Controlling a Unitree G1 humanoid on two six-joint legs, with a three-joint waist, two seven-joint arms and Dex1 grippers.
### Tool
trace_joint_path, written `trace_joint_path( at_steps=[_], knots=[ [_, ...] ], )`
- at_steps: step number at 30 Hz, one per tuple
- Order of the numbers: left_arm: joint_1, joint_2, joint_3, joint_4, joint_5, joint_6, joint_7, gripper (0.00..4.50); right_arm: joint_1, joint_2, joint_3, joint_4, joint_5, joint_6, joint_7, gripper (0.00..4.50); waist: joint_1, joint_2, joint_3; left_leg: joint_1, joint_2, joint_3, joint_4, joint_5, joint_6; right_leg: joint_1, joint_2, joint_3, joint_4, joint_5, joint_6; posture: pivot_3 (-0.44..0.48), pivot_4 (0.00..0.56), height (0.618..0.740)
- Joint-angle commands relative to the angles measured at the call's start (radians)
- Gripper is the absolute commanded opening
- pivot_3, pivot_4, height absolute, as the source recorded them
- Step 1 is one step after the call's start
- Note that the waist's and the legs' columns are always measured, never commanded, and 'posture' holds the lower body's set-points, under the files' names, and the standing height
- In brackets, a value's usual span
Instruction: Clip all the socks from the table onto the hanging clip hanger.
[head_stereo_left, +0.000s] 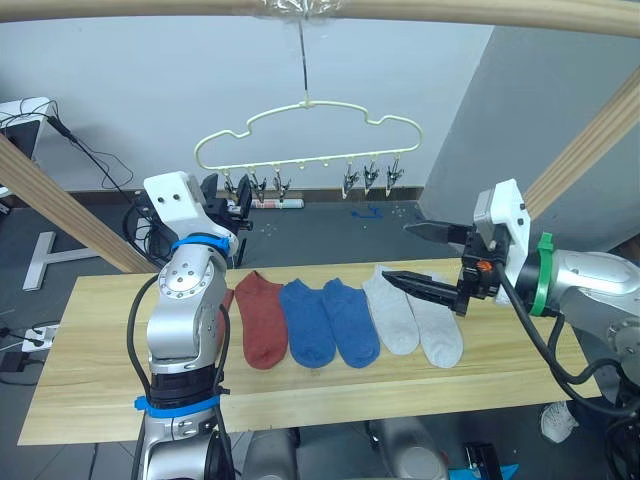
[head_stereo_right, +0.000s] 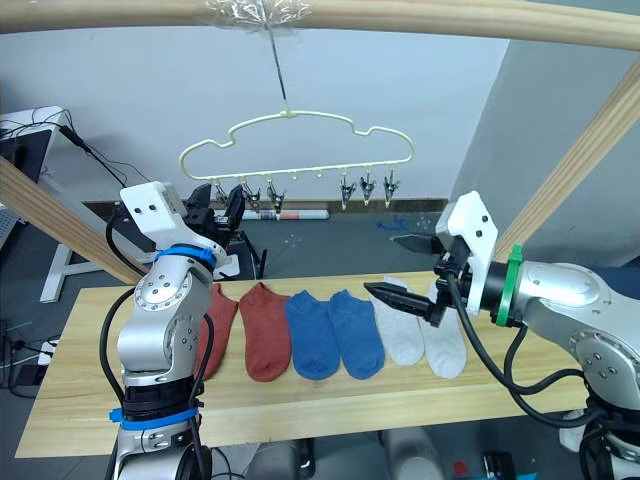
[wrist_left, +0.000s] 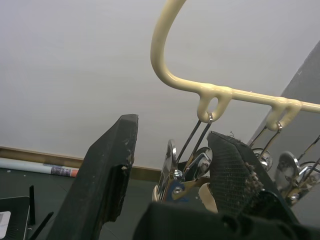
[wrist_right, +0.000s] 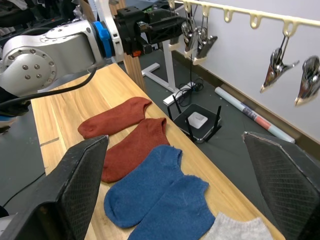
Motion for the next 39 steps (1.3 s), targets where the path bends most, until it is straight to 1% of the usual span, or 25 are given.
trace_joint_path(
  at_steps=[1,5,7,14,16,19,21,24,27,32,34,36,39],
  knots=[
    [-0.021,0.002,-0.002,-0.004,-0.004,-0.027,0.002,1.94,0.003,-0.010,-0.024,-0.040,0.017,-0.010,-0.002,4.50,0.000,0.000,0.000,0.000,0.000,0.000,0.000,0.000,0.000,0.000,0.000,0.000,0.000,0.000,0.000,-0.252,0.316,0.740],
    [-0.024,-0.003,-0.003,0.000,-0.006,-0.025,0.004,0.72,0.010,-0.013,-0.027,-0.044,0.020,-0.009,-0.005,4.50,-0.001,0.000,0.001,0.000,0.000,0.000,0.000,0.000,0.000,0.000,0.000,0.000,0.000,0.000,0.000,-0.256,0.318,0.740],
    [-0.025,-0.005,-0.003,0.000,-0.008,-0.023,0.003,0.33,0.014,-0.015,-0.029,-0.046,0.020,-0.009,-0.004,4.50,-0.001,0.000,0.002,0.000,0.000,0.000,0.000,0.000,0.000,0.000,0.000,0.000,0.000,0.000,0.000,-0.257,0.319,0.740],
    [-0.034,-0.005,-0.001,0.000,-0.012,-0.015,0.002,0.33,0.017,-0.021,-0.029,-0.047,0.019,-0.006,-0.004,4.50,-0.001,0.000,0.002,0.000,0.000,0.000,0.000,0.000,0.000,0.000,0.000,0.000,0.000,0.000,0.000,-0.255,0.319,0.740],
    [-0.041,-0.004,0.006,-0.005,-0.034,0.016,-0.009,0.33,0.009,-0.039,-0.025,-0.043,0.022,0.021,-0.012,4.50,-0.001,0.000,0.003,0.000,0.000,0.000,0.000,0.000,0.000,0.000,0.000,0.000,0.000,0.000,0.000,-0.256,0.320,0.740],
    [-0.045,0.000,0.018,-0.008,-0.055,0.035,-0.011,0.33,-0.017,-0.133,0.067,-0.012,-0.057,0.103,-0.006,4.50,-0.001,0.001,0.004,0.000,0.000,0.000,0.000,0.000,0.000,0.000,0.000,0.000,0.000,0.000,0.000,-0.260,0.325,0.740],
    [-0.044,0.005,0.019,-0.012,-0.061,0.040,-0.009,0.33,-0.027,-0.136,0.099,0.022,-0.090,0.130,-0.037,4.50,-0.001,0.000,0.004,0.000,0.000,0.000,0.000,0.000,0.000,0.000,0.000,0.000,-0.001,0.000,0.000,-0.262,0.328,0.740],
    [-0.041,0.007,0.019,-0.020,-0.073,0.053,-0.010,0.33,-0.052,-0.108,0.136,0.073,-0.157,0.160,-0.101,4.50,-0.003,0.000,0.005,0.000,0.000,0.000,0.000,0.000,0.000,-0.001,0.000,0.000,0.000,0.000,0.000,-0.262,0.328,0.740],
    [-0.033,0.011,0.012,-0.042,-0.081,0.070,-0.011,0.33,-0.082,-0.062,0.190,0.171,-0.279,0.193,-0.204,4.50,-0.003,0.000,0.008,0.000,0.000,0.001,0.000,0.000,0.000,-0.001,0.000,0.000,0.000,0.000,0.000,-0.258,0.337,0.740],
    [-0.030,0.009,0.007,-0.054,-0.084,0.078,0.000,0.33,-0.103,0.016,0.216,0.247,-0.354,0.294,-0.275,4.50,-0.001,0.000,0.017,0.000,0.000,0.000,0.000,0.000,0.000,-0.001,0.000,0.000,0.000,0.000,0.000,-0.252,0.343,0.740],
    [-0.030,0.009,0.006,-0.056,-0.087,0.078,0.000,0.33,-0.114,0.041,0.242,0.290,-0.409,0.332,-0.317,4.50,-0.001,0.001,0.020,-0.001,0.000,0.000,0.000,0.000,0.000,-0.001,0.000,0.000,-0.001,0.000,0.000,-0.252,0.343,0.740],
    [-0.030,0.009,0.002,-0.060,-0.086,0.080,0.002,0.33,-0.111,0.045,0.281,0.339,-0.474,0.301,-0.326,4.50,-0.001,0.001,0.022,-0.002,0.000,0.001,0.000,0.000,0.000,-0.002,-0.001,0.001,-0.001,0.000,0.000,-0.244,0.346,0.740],
    [-0.029,0.010,-0.001,-0.063,-0.085,0.082,0.004,0.33,-0.111,0.110,0.280,0.446,-0.536,0.268,-0.356,4.50,-0.002,0.001,0.023,-0.003,0.000,0.000,0.000,0.000,0.000,-0.003,-0.001,0.000,-0.001,0.000,0.000,-0.238,0.346,0.740]
  ],
)
